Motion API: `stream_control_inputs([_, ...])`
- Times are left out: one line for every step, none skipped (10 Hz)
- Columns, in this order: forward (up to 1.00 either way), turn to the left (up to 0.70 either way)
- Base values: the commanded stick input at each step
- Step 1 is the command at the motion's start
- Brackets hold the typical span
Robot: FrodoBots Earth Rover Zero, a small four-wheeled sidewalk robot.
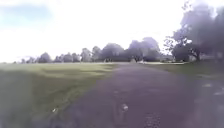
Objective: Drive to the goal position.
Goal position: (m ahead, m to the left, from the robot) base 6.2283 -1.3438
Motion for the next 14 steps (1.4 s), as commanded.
stream_control_inputs([0.7, -0.07])
stream_control_inputs([0.7, -0.16])
stream_control_inputs([0.7, -0.24])
stream_control_inputs([0.7, -0.24])
stream_control_inputs([0.7, -0.25])
stream_control_inputs([0.7, -0.25])
stream_control_inputs([0.7, -0.25])
stream_control_inputs([0.7, -0.25])
stream_control_inputs([0.7, -0.25])
stream_control_inputs([0.7, -0.25])
stream_control_inputs([0.7, -0.25])
stream_control_inputs([0.7, -0.25])
stream_control_inputs([0.7, -0.25])
stream_control_inputs([0.7, -0.24])
